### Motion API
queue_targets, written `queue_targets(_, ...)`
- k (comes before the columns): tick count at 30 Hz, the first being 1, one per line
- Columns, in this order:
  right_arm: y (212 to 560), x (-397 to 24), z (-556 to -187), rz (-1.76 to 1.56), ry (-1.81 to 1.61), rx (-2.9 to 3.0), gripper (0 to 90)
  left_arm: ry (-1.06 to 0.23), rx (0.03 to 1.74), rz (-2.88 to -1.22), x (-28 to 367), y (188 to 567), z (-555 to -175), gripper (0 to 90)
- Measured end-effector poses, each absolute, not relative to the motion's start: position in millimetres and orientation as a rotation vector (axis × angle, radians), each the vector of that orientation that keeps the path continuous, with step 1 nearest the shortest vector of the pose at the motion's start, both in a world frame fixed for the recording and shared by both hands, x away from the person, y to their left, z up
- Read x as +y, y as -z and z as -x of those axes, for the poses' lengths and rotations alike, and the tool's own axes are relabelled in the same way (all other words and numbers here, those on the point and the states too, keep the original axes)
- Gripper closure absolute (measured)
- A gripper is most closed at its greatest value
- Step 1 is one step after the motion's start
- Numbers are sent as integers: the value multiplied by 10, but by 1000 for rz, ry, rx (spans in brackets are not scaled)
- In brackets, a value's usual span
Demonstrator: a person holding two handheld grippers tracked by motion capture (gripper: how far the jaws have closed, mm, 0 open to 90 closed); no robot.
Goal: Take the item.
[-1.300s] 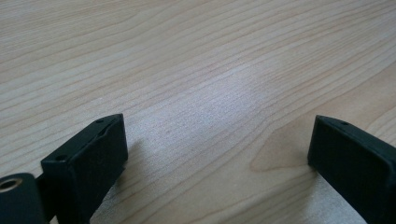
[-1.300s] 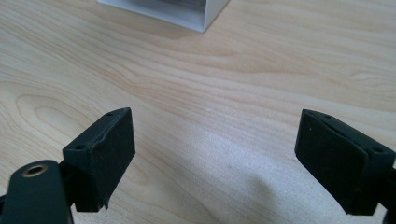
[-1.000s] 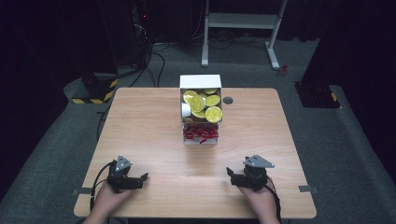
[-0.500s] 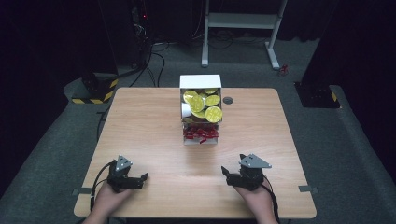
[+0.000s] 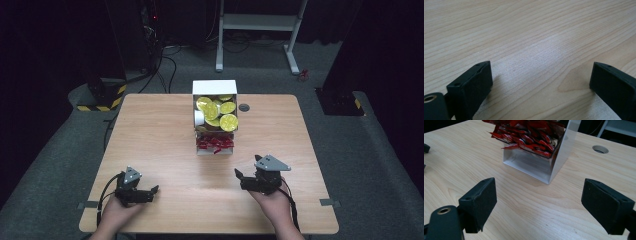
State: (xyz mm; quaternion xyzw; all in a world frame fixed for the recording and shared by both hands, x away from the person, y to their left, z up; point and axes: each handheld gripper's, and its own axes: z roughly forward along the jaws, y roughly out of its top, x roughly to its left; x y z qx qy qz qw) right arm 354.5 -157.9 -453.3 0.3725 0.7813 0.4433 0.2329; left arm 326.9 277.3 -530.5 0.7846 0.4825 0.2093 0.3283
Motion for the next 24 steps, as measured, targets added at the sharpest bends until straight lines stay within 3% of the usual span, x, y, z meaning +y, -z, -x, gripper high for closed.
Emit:
queue_targets(11,4372,-1417,-3540,-960,-1255,2151,122,-550,1258,-2058,2774,5304,-3272,49)
queue_targets(24,4104,-1291,-3557,-939,-1298,2106,184,-542,1256,-2053,2773,5305,-3270,55)
